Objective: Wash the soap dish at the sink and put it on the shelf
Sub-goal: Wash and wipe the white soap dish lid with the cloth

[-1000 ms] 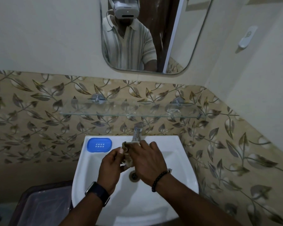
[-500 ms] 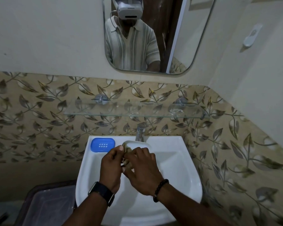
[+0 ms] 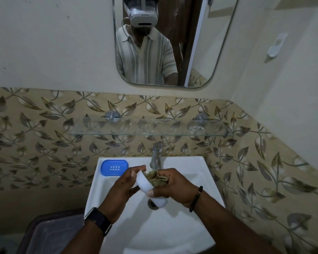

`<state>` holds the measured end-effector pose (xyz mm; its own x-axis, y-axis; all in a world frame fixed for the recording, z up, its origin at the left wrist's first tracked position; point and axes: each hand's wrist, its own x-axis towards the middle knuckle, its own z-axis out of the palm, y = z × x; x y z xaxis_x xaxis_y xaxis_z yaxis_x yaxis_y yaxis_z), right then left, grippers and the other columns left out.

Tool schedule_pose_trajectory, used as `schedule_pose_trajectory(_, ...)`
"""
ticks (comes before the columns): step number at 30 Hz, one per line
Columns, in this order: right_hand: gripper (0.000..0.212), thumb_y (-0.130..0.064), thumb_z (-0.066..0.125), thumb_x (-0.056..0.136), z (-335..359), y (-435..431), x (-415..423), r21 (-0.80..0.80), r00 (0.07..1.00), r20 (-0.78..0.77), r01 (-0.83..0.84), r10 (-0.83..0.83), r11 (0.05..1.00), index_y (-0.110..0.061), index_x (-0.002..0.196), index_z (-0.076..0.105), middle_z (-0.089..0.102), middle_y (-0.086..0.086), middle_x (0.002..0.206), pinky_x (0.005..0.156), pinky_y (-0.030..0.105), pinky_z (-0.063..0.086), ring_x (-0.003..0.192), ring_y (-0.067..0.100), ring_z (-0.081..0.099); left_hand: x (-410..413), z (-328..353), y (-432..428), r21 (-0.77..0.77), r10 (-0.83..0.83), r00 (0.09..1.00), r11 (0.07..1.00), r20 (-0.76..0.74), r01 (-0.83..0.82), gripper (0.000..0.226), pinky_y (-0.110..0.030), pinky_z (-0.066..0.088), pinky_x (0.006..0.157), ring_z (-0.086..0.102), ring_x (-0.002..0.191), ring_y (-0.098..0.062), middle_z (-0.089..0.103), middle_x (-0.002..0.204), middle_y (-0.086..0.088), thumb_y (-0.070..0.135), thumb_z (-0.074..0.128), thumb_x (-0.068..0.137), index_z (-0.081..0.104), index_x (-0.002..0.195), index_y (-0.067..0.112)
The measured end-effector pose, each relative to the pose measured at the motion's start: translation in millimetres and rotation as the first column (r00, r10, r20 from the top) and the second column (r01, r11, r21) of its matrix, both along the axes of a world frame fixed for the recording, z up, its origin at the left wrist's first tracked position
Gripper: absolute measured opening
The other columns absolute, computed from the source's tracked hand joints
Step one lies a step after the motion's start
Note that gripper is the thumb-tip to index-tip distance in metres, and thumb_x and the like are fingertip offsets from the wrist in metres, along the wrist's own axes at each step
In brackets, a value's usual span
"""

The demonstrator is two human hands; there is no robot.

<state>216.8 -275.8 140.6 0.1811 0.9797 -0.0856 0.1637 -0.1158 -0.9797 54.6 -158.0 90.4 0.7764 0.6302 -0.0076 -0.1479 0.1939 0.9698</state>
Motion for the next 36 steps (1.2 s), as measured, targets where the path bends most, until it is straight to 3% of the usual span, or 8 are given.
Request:
schedule_pose_trajectory(6,0.035,-0.020,0.082,0.078,4.8,5.1,11.5,0.103,0.958,-0.198,0.232,-0.209,0.967,-0.017,0.111,0.074,0.076,0.001,0.096,0.057,0.024,0.046,0.080,0.016,0.063,0.8,8.7,11.1,-0.077,-0.007,0.994,0.997,0.111,0.015,0.061,-0.041,0.061,0.075,0.070,0.089,-0.027,0.071,0.097,-0.015,0.056,0.085,0.069,0.063,0.094,0.005)
schedule_pose_trajectory(10,0.017,-0.016,0.080,0.084,-1.6,11.1,9.6,0.229,0.808,0.052,0.562,-0.587,0.794,-0.024,0.097,0.072,0.073,-0.002,0.098,0.076,0.034,0.058,0.089,0.017,0.066,8.5,16.0,1.1,-0.122,-0.001,0.998,0.993,0.055,0.008,0.038,-0.040,0.060,0.073,0.072,0.089,-0.031,0.072,0.092,-0.018,0.043,0.089,0.068,0.068,0.080,0.014)
schedule_pose_trajectory(13,0.022,-0.033,0.072,0.089,-10.4,9.0,-9.9,0.437,0.716,0.355,0.442,-0.601,0.784,-0.024,0.109,0.069,0.067,-0.007,0.108,0.087,0.038,0.056,0.101,0.010,0.064,14.8,19.7,-5.5,-0.211,0.074,0.992,0.976,0.098,-0.052,0.029,-0.040,0.060,0.077,0.071,0.092,-0.031,0.073,0.100,-0.021,0.029,0.081,0.079,0.071,0.095,0.007)
schedule_pose_trajectory(17,0.044,-0.047,0.061,0.095,-16.9,-0.1,-26.7,0.600,0.705,0.402,0.279,-0.584,0.750,-0.023,0.131,0.064,0.064,-0.009,0.132,0.100,0.040,0.051,0.125,0.011,0.057,12.4,20.9,-4.1,-0.230,0.069,0.985,0.973,0.159,-0.031,0.035,-0.044,0.057,0.092,0.068,0.104,-0.032,0.070,0.117,-0.024,0.023,0.069,0.087,0.070,0.114,0.003)
schedule_pose_trajectory(21,0.040,-0.034,0.051,0.102,-8.4,-12.3,-11.6,0.712,0.758,0.424,0.059,-0.496,0.700,-0.013,0.133,0.064,0.060,0.001,0.140,0.104,0.046,0.047,0.132,0.024,0.054,8.9,21.7,-2.9,-0.208,-0.016,0.970,0.976,0.242,0.068,0.035,-0.036,0.057,0.088,0.070,0.105,-0.028,0.072,0.117,-0.020,0.023,0.076,0.087,0.070,0.116,0.004)
schedule_pose_trajectory(27,0.030,-0.015,0.053,0.100,-4.8,-6.4,-8.8,0.734,0.569,0.603,-0.120,-0.559,0.669,-0.010,0.126,0.068,0.063,0.005,0.128,0.102,0.043,0.046,0.129,0.024,0.053,21.2,32.6,-11.3,-0.050,-0.063,0.959,0.996,0.275,0.080,0.042,-0.037,0.057,0.088,0.068,0.109,-0.032,0.071,0.118,-0.022,0.023,0.085,0.075,0.072,0.105,-0.004)
schedule_pose_trajectory(31,0.033,-0.027,0.046,0.104,-4.1,-5.4,-4.4,0.652,0.672,0.460,0.189,-0.581,0.735,-0.024,0.134,0.060,0.059,-0.004,0.127,0.096,0.034,0.051,0.121,0.015,0.057,22.0,37.1,-15.4,-0.190,0.038,0.941,0.981,0.337,0.028,0.035,-0.037,0.058,0.090,0.067,0.107,-0.034,0.071,0.116,-0.022,0.020,0.075,0.084,0.069,0.113,0.000)
schedule_pose_trajectory(36,0.023,-0.037,0.055,0.101,-13.5,-13.5,-8.3,0.303,0.831,-0.266,0.553,-0.488,0.776,-0.036,0.123,0.061,0.070,-0.005,0.122,0.084,0.033,0.058,0.115,0.022,0.066,18.7,39.6,-18.9,-0.299,0.128,0.888,0.954,0.441,0.012,0.016,-0.035,0.058,0.091,0.068,0.109,-0.030,0.072,0.114,-0.017,0.011,0.062,0.091,0.073,0.103,0.013)
